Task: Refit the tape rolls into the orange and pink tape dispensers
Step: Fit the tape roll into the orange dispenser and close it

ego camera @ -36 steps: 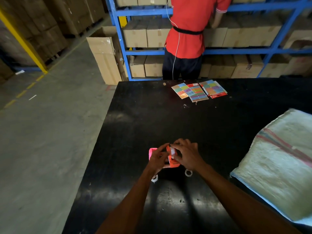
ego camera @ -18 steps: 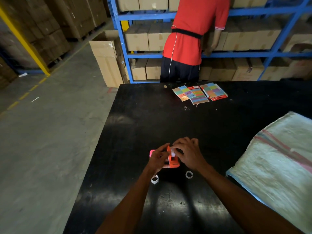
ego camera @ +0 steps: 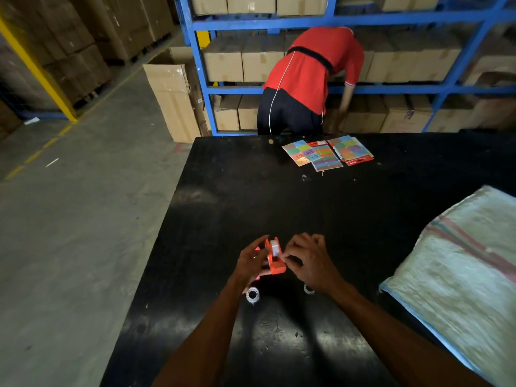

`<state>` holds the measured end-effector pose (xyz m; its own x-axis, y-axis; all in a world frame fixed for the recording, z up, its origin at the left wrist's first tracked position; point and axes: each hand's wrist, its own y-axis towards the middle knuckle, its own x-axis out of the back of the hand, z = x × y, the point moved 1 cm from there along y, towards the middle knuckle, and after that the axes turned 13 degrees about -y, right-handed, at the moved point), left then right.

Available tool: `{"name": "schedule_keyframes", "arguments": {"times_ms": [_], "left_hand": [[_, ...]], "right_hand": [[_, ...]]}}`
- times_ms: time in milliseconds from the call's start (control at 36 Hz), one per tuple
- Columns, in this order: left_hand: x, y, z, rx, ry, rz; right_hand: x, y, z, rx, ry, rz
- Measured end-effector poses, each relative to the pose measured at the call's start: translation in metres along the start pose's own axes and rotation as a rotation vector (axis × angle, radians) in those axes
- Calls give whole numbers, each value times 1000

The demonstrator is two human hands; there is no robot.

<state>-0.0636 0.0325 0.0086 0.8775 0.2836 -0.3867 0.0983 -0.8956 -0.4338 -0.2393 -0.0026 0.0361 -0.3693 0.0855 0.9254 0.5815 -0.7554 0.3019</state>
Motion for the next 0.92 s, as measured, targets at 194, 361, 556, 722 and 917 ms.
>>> {"name": "schedule_keyframes", "arguments": {"times_ms": [194, 361, 556, 722, 917], "left_hand": [[-1, 2, -2, -18, 62, -27], [-2, -1, -3, -16, 52, -14], [-4, 1, -1, 3, 20, -24], [-8, 0, -1, 26, 21, 4], [-9, 3, -4, 20, 29, 20]], "right_hand": [[-7, -17, 4, 8, -17, 62], [-12, -25, 8, 5, -49, 106], [-19, -30, 10, -10, -81, 118], [-27, -32, 10, -37, -134, 62], [-33, -38, 10, -49, -255, 7]]}}
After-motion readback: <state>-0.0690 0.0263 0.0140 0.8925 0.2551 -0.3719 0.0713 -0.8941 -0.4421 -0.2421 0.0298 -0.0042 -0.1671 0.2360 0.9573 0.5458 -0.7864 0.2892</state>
